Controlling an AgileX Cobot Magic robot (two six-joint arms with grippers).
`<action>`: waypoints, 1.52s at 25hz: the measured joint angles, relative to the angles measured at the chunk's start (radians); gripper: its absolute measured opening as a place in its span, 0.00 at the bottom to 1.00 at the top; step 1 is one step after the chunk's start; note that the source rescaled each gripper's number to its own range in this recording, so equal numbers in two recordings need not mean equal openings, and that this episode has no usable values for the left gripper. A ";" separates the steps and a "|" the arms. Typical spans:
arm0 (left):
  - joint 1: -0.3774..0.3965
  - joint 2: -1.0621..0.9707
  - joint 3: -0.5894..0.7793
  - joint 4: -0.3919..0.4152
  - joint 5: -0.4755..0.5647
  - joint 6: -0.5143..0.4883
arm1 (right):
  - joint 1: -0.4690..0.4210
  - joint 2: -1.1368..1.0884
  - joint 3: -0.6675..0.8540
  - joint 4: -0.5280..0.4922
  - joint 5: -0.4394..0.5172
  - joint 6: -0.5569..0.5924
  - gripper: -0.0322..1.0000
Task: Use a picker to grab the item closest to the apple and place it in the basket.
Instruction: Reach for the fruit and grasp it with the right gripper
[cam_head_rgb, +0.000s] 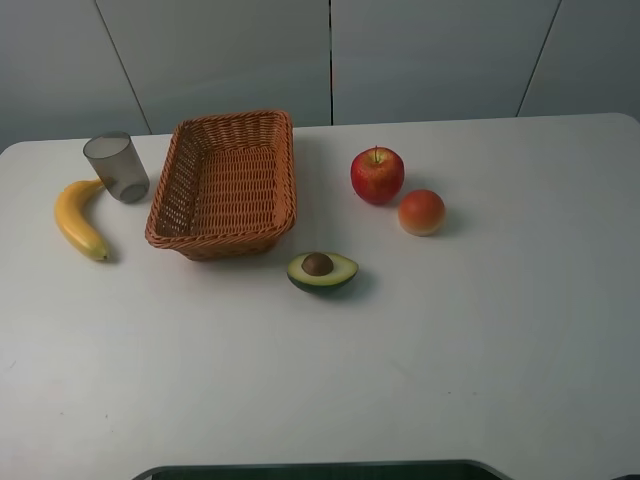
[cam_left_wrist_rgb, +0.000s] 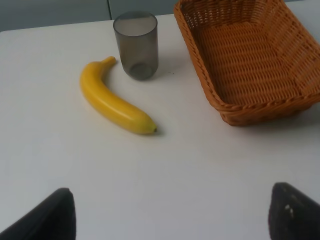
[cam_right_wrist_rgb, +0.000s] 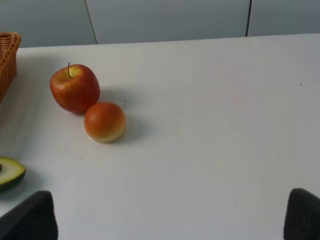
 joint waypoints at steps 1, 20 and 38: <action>0.000 0.000 0.000 0.000 0.000 0.000 | 0.000 0.000 0.000 0.000 0.000 0.000 0.94; 0.000 0.000 0.000 0.000 0.000 0.000 | 0.000 0.266 -0.119 0.003 -0.018 -0.005 0.94; 0.000 0.000 0.000 0.000 0.000 0.004 | 0.299 1.262 -0.444 0.000 -0.172 -0.128 1.00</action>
